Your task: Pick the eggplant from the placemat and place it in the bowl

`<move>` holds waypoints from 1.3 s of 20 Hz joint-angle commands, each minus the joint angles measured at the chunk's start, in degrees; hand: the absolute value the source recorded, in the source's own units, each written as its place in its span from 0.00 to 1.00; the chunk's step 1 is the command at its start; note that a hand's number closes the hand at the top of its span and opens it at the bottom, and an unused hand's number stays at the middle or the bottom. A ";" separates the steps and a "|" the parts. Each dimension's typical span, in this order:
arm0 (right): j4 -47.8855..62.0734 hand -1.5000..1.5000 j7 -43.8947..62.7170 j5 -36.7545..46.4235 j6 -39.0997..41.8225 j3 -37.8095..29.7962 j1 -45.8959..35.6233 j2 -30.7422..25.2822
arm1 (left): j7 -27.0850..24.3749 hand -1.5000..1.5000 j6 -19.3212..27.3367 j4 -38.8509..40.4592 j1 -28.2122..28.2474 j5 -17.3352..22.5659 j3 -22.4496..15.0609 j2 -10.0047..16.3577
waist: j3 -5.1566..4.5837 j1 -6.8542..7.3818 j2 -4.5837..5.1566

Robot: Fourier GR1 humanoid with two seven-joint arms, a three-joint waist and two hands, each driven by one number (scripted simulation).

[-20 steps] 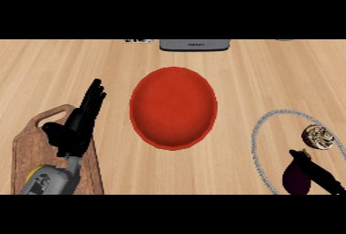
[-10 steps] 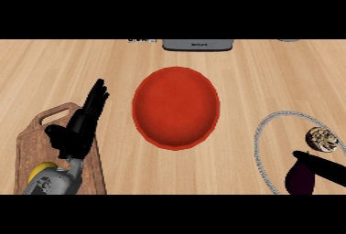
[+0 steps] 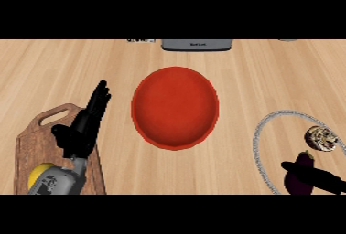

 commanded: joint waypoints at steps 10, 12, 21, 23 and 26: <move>-9.28 0.00 -2.03 -0.41 1.82 -3.25 6.27 8.00 | 3.38 0.50 -2.56 -0.81 -1.25 -3.46 3.01 -2.79 | 0.05 -0.34 -0.06; -7.91 0.00 -6.27 4.57 -2.57 0.80 8.94 12.31 | -0.18 0.50 -4.33 1.44 0.17 -2.79 5.15 -2.08 | 0.04 -0.34 -0.05; 1.12 0.00 -14.31 -5.46 -0.93 -7.36 4.86 14.85 | 6.15 0.50 -3.58 -3.09 -1.15 -6.90 5.12 -5.38 | 0.09 -0.09 -0.07; 5.98 0.00 -14.10 -0.20 -3.43 -3.71 1.20 18.46 | 0.06 0.50 -7.66 1.50 -0.02 -4.81 8.31 -3.86 | 0.06 0.12 0.02; 6.06 0.00 -16.67 -4.80 -1.54 -8.71 1.59 17.27 | 2.30 0.50 -6.52 -0.77 0.51 -6.60 7.79 -6.37 | 0.07 0.05 -0.03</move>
